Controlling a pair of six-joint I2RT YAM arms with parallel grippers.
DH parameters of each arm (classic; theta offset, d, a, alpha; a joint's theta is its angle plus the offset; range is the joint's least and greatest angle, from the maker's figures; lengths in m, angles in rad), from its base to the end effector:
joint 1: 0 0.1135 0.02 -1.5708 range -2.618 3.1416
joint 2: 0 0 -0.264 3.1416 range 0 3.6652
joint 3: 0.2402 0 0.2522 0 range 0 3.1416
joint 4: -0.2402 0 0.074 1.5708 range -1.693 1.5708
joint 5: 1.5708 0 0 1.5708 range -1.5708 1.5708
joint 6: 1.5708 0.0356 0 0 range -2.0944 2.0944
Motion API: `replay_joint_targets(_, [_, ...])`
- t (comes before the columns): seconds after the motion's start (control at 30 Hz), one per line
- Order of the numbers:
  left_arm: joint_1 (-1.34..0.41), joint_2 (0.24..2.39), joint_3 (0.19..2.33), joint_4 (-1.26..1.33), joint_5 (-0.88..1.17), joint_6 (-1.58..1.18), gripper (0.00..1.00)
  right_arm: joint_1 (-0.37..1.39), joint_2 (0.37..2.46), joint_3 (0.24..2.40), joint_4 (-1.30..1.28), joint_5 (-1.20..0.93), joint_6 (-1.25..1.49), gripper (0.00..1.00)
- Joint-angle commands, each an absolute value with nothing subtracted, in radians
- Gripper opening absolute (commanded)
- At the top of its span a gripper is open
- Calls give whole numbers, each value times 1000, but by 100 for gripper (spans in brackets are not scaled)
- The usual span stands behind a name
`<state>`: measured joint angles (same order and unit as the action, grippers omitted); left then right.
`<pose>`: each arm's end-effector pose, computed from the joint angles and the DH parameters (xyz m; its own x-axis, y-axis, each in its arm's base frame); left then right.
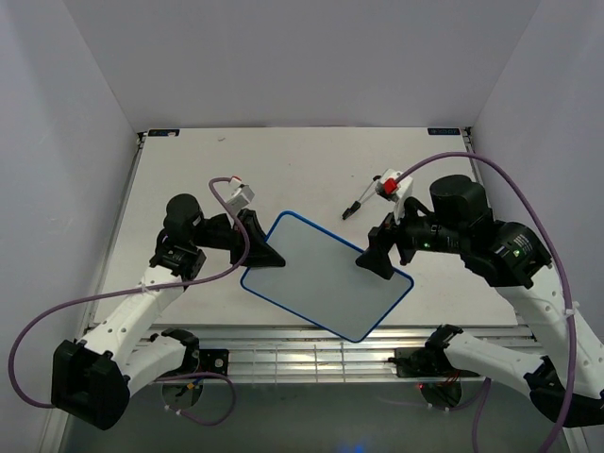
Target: Erase the whiteboard
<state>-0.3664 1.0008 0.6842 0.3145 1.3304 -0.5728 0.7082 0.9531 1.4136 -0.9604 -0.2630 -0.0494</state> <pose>0.1851 -0.1080 0.3163 -0.5393 0.0687 -0.8393 0.8327 -0.1052 -0.5437 0.1117 0.1078 0.4394 -0.3241 -0.3403 -0.8827 -0.8184 0.5689 0.0811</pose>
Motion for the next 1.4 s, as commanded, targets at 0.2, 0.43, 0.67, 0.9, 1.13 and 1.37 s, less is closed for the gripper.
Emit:
replay_joint_targets(0.2, [-410,1002,759,410,1428,-543,0,710,997,1358,-940,-651,-115,65])
replay_joint_targets(0.43, [-408,1012,764,413,1427,-548,0,719,1031,1361,-940,-713,-117,38])
replay_joint_targets(0.67, [-388,1032,778,390,1363,-539,0,719,1005,1417,-953,-441,-74,8])
replay_joint_targets(0.9, [-357,1078,961,-48,811,-336,98,718,993,1511,-1008,-119,-22,8])
replay_joint_targets(1.13, [-351,1124,1124,-412,77,-348,98,697,1026,1497,-1025,221,-17,8])
replay_joint_targets(1.37, [-353,918,892,-443,143,-338,98,517,1193,1522,-974,111,-136,8])
